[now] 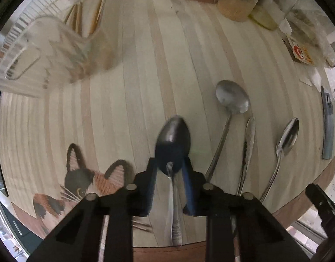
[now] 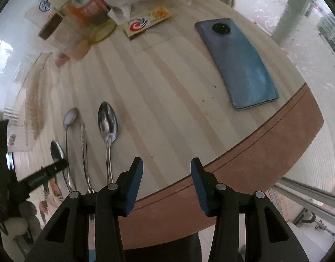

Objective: Organize utensils
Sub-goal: 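Grasp a steel spoon with the left tool while the right tool grasps another spoon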

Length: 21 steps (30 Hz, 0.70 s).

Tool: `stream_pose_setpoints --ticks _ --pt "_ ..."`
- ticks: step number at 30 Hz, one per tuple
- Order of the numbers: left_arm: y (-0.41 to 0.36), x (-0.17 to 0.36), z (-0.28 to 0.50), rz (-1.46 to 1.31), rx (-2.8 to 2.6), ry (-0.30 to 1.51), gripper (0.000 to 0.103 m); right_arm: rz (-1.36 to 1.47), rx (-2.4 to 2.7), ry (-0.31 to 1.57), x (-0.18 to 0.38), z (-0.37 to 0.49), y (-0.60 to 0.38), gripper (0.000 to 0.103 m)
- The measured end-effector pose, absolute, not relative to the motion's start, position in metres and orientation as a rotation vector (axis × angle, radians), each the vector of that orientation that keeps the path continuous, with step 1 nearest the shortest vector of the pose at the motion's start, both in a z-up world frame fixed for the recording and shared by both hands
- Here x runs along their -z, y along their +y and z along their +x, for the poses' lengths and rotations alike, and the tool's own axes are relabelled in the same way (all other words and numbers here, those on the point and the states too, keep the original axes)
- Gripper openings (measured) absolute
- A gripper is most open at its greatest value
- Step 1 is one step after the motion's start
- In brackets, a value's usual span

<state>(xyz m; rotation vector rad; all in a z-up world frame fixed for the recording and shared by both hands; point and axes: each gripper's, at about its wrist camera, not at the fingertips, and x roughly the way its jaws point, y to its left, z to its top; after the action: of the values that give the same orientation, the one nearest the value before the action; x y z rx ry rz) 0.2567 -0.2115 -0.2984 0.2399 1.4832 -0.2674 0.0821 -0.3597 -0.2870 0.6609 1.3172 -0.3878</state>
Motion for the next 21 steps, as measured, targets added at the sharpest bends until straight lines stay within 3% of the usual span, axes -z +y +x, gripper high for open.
stream_pose_setpoints --ticks 4,19,21 --pt "-0.199 0.294 0.254 0.234 0.246 1.474 0.008 0.646 0.309 1.341 0.289 0.093 -0.344 0.048" --pt "-0.057 0.293 0.253 0.002 0.041 1.528 0.007 0.547 0.068 1.376 0.294 0.199 -0.24 0.047" --pt "-0.041 0.295 0.253 -0.063 0.06 1.55 0.01 0.5 0.095 1.402 0.3 0.213 -0.23 0.04"
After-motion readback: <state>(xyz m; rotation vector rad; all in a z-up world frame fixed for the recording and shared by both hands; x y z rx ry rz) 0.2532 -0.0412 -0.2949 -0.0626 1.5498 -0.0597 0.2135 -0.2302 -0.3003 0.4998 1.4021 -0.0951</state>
